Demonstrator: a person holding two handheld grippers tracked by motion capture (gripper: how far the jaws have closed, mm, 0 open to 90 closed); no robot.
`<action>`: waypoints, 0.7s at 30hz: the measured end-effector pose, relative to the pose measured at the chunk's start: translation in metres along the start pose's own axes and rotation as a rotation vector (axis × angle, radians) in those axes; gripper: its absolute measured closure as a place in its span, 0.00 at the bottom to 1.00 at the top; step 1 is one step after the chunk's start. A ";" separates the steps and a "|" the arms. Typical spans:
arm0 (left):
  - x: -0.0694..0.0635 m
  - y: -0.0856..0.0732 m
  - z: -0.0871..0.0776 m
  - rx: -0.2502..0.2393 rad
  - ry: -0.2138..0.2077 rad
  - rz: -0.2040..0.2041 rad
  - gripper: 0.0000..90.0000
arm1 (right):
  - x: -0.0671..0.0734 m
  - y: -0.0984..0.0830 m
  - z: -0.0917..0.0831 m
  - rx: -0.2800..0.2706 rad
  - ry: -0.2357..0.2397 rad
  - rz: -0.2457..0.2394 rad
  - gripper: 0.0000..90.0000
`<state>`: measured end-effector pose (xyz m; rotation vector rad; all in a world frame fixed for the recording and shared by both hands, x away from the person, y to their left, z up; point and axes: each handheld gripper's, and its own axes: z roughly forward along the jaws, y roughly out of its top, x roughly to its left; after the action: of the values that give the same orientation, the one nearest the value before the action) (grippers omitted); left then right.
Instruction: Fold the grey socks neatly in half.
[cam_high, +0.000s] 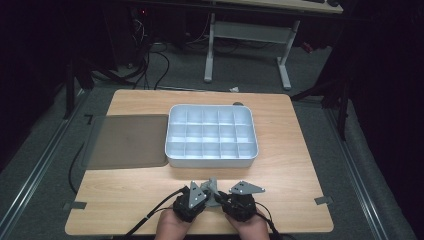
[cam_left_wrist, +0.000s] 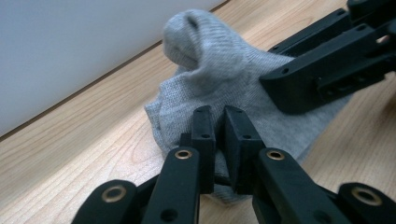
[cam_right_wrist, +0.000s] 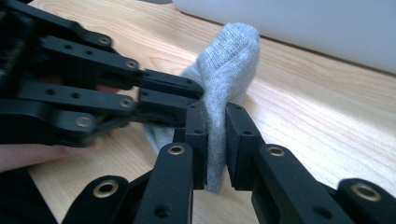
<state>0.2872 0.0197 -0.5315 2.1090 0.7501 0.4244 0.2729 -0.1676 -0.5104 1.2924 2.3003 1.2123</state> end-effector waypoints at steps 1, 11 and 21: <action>0.001 0.000 0.000 0.002 -0.007 -0.010 0.92 | 0.003 0.000 0.000 -0.001 -0.013 -0.026 0.90; 0.004 0.000 0.001 0.003 -0.026 -0.035 0.92 | -0.019 -0.003 -0.016 -0.040 -0.045 -0.004 0.75; 0.007 0.001 0.001 0.007 -0.043 -0.047 0.93 | -0.033 -0.010 0.000 0.052 -0.108 -0.049 0.96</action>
<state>0.2930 0.0233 -0.5314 2.0960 0.7751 0.3506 0.2863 -0.1962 -0.5235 1.2778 2.2871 1.0468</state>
